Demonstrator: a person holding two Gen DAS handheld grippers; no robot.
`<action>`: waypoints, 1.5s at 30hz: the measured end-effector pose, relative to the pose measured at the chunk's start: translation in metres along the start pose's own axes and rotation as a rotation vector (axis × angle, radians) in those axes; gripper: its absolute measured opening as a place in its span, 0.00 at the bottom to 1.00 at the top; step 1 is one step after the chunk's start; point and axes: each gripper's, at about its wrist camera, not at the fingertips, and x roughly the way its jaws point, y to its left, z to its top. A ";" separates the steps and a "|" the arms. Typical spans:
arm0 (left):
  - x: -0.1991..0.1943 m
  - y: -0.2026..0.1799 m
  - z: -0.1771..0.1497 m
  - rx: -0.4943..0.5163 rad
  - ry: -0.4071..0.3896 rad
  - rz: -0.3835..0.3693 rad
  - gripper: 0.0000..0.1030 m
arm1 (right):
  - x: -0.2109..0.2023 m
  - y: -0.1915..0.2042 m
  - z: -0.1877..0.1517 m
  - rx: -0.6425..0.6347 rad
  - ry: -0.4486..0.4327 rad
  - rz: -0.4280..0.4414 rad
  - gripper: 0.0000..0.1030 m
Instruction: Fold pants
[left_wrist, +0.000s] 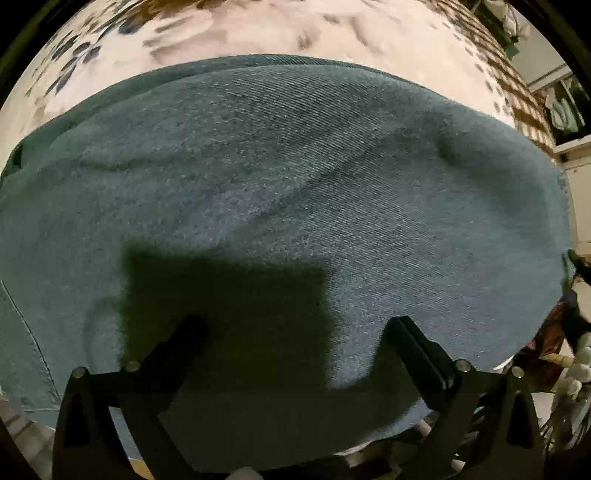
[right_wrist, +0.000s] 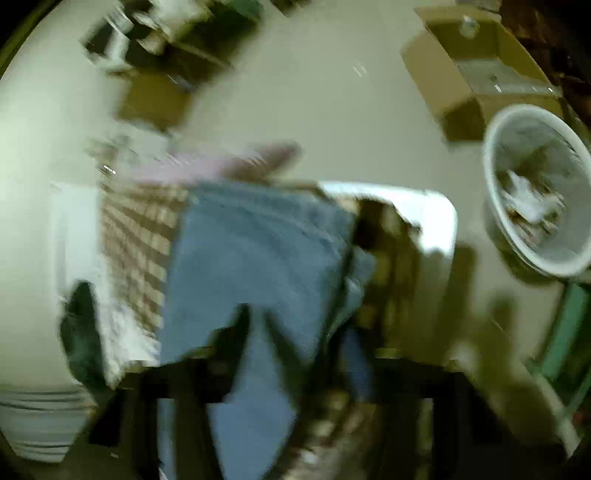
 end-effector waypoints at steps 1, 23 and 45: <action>0.003 -0.002 0.004 -0.001 0.004 0.006 1.00 | -0.004 0.001 -0.001 0.001 -0.019 0.016 0.31; -0.017 0.040 0.065 -0.178 -0.042 -0.055 1.00 | -0.026 0.107 -0.018 -0.224 -0.068 0.173 0.08; -0.111 0.256 -0.109 -0.531 -0.152 -0.069 1.00 | 0.052 0.263 -0.445 -1.049 0.383 0.173 0.08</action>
